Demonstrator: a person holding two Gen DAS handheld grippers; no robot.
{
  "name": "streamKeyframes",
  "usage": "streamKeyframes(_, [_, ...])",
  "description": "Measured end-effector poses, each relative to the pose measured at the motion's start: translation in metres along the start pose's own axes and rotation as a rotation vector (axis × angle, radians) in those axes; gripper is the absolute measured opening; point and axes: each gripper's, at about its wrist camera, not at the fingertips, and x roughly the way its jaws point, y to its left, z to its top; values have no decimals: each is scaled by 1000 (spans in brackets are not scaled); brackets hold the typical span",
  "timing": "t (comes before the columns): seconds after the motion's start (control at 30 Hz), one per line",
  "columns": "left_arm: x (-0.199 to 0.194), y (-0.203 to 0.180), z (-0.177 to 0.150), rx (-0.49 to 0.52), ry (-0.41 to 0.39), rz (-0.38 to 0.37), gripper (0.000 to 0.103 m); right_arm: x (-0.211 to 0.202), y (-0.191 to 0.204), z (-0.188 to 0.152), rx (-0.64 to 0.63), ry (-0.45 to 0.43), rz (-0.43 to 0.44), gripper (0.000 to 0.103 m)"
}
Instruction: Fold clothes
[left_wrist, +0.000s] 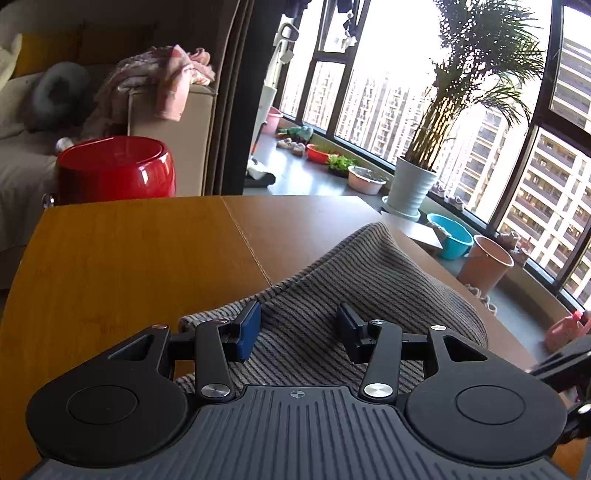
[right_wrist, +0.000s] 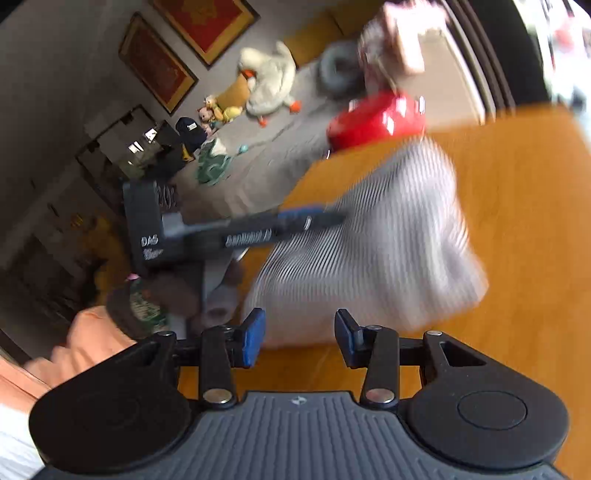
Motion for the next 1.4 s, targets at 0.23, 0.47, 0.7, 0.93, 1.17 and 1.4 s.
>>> streamKeyframes(0.23, [-9,15,0,-101,23,-26,51,18,-38,18,153,-69,-156,42])
streamKeyframes(0.47, [-13,5,-3,-173,39,-128,56,7,-47,37,78,-158,-309,48])
streamKeyframes(0.7, [-16,-8,-3,-174,33,-182,55,4,-51,31,62,-162,-303,66])
streamKeyframes(0.93, [-24,-4,14,-73,-58,24,58,7,-50,31,49,-168,-292,66])
streamKeyframes(1.17, [-3,24,-7,-168,34,28,51,15,-44,35,37,-175,-274,78])
streamKeyframes(1.4, [14,16,-14,-258,91,-103,50,24,-38,40,25,-182,-256,61])
